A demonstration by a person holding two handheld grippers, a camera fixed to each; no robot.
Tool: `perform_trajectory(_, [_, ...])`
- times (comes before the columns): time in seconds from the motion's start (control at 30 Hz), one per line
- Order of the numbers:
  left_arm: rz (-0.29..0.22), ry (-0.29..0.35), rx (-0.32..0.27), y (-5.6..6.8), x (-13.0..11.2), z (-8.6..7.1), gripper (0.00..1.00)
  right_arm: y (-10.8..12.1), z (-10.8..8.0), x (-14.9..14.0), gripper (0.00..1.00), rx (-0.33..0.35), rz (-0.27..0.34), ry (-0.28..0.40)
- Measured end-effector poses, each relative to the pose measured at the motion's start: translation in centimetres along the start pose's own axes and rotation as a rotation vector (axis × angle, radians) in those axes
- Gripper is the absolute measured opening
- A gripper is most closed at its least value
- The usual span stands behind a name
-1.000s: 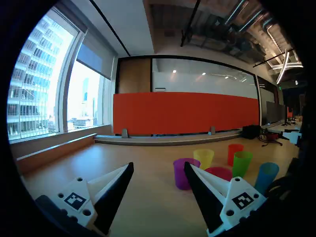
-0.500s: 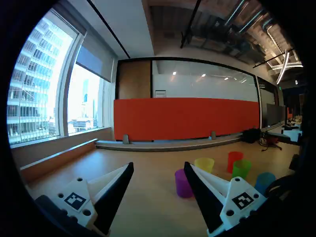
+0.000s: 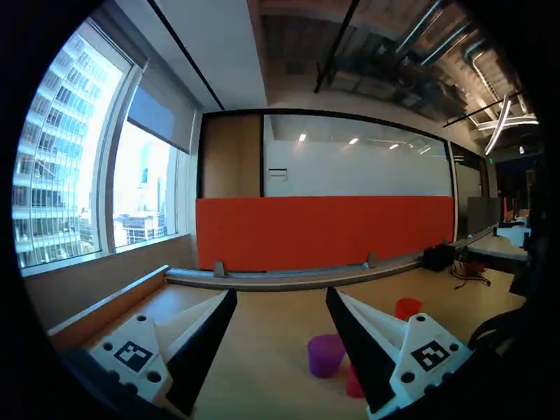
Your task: Pour water
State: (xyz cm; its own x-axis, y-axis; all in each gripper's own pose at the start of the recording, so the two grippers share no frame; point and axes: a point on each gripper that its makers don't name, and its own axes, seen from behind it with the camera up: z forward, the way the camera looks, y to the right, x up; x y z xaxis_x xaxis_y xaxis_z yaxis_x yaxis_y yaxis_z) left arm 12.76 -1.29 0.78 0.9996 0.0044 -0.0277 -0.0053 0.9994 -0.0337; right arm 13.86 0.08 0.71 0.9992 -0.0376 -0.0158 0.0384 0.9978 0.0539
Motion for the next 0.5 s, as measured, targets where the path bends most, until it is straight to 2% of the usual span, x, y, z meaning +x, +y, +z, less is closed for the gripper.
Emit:
perform_trajectory(0.17, [0.016, -0.003, -0.01, 0.0, 2.3, 0.6, 0.94, -0.5, 0.2, 1.8, 1.0, 0.025, 0.017, -0.014])
perform_trajectory(0.5, [0.054, -0.006, -0.051, 1.4, 6.3, 1.8, 0.94, -1.0, 0.7, 5.9, 1.0, 0.062, 0.021, -0.001])
